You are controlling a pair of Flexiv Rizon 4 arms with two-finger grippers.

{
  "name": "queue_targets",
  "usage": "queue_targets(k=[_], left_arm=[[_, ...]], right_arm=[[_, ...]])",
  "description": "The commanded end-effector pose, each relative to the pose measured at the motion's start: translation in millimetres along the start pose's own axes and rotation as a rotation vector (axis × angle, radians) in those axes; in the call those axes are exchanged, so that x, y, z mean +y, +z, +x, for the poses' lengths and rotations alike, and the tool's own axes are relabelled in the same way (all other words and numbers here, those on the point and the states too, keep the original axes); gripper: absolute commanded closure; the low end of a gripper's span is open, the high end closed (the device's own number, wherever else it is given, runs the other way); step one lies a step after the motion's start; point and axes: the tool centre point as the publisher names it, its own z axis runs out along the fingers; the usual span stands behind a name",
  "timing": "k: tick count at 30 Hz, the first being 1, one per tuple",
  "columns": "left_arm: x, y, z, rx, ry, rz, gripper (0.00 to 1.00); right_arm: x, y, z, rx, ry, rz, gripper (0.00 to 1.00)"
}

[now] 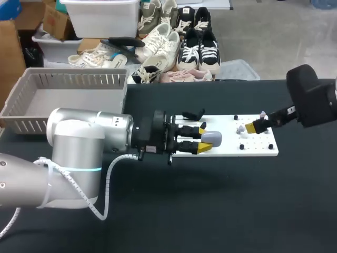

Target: Pick up each earbud case from the left stands, insert the matching earbuds, close the lid, and place the case in the box.

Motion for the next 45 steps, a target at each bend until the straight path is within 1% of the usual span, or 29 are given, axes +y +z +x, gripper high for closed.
queue_targets(k=[1, 9, 21, 23, 26, 44, 45], left_arm=[[1.9, -0.7, 3.4, -0.013, -0.01, 0.007, 1.0], [5.8, -0.5, 8.7, -0.014, -0.033, 0.012, 1.0], [8.6, 0.9, 11.4, -0.005, -0.034, 0.009, 1.0], [8.6, 0.9, 11.4, -0.005, -0.034, 0.009, 1.0], [8.6, 0.9, 11.4, -0.005, -0.034, 0.009, 1.0], [8.6, 0.9, 11.4, -0.005, -0.034, 0.009, 1.0], [8.6, 0.9, 11.4, -0.005, -0.034, 0.009, 1.0]], right_arm=[[12.6, 2.5, 0.4, 0.002, -0.005, 0.038, 0.0], [27.9, 5.6, 3.4, 0.019, -0.035, 0.025, 0.0], [39.9, 17.1, 11.0, 0.051, -0.05, 0.007, 0.0], [38.0, 20.8, 12.4, 0.052, -0.041, 0.011, 0.0], [31.0, 20.9, 12.9, 0.039, -0.017, 0.04, 0.0], [31.0, 20.9, 12.9, 0.039, -0.017, 0.04, 0.0], [32.0, 25.0, 13.6, 0.038, -0.014, 0.028, 0.0]])
